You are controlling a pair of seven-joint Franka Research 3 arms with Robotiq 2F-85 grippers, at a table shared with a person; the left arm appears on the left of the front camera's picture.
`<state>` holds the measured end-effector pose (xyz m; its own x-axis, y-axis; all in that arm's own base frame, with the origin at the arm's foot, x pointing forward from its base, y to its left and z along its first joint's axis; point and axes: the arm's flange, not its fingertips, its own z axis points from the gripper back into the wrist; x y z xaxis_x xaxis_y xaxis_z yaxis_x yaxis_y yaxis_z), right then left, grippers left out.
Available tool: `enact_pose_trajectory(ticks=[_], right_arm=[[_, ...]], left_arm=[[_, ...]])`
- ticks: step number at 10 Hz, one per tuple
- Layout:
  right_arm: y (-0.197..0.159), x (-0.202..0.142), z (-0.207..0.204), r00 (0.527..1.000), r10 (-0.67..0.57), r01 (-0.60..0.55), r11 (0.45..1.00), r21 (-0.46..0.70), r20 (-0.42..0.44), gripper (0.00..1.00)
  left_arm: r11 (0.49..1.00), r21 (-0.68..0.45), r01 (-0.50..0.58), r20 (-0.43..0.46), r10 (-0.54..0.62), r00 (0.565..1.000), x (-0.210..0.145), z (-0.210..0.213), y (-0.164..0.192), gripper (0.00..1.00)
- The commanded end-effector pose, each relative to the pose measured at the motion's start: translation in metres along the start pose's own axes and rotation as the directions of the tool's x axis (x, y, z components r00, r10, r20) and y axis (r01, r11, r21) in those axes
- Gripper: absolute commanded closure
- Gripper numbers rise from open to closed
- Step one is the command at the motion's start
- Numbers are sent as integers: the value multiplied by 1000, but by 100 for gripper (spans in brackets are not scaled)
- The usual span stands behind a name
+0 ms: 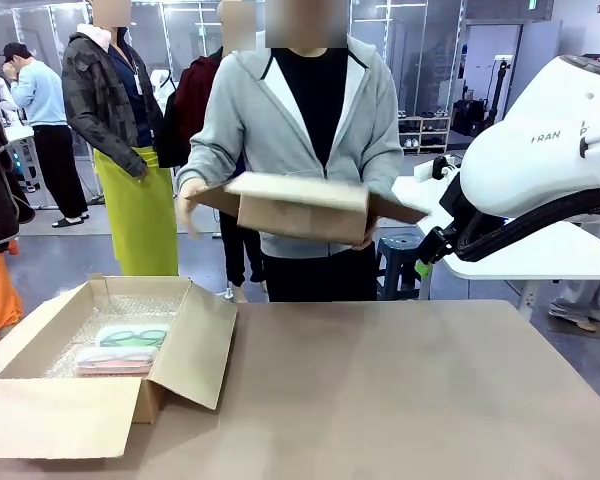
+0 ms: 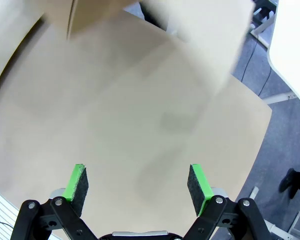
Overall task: Pack the glasses set securely to prepare it for shipping.
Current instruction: Position the Package Box on the left side of the table.
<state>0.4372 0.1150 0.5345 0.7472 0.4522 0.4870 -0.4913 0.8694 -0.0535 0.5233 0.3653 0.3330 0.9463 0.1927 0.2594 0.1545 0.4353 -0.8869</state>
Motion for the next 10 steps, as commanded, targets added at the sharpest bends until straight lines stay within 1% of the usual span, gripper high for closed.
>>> enact_pose_trajectory(ticks=[1,2,3,10], right_arm=[[1,2,2,1000,1,-1,1000,-6,-9,0],[1,2,2,1000,1,-1,1000,-6,-9,0],[1,2,2,1000,1,-1,1000,-6,-9,0],[1,2,2,1000,1,-1,1000,-6,-9,0]], left_arm=[[1000,16,17,29,-17,999,-14,1,-14,0],[1000,4,19,27,-20,999,-15,-2,-16,0],[1000,11,7,14,-8,1000,0,7,-6,0],[1000,11,7,14,-8,1000,0,7,-6,0]])
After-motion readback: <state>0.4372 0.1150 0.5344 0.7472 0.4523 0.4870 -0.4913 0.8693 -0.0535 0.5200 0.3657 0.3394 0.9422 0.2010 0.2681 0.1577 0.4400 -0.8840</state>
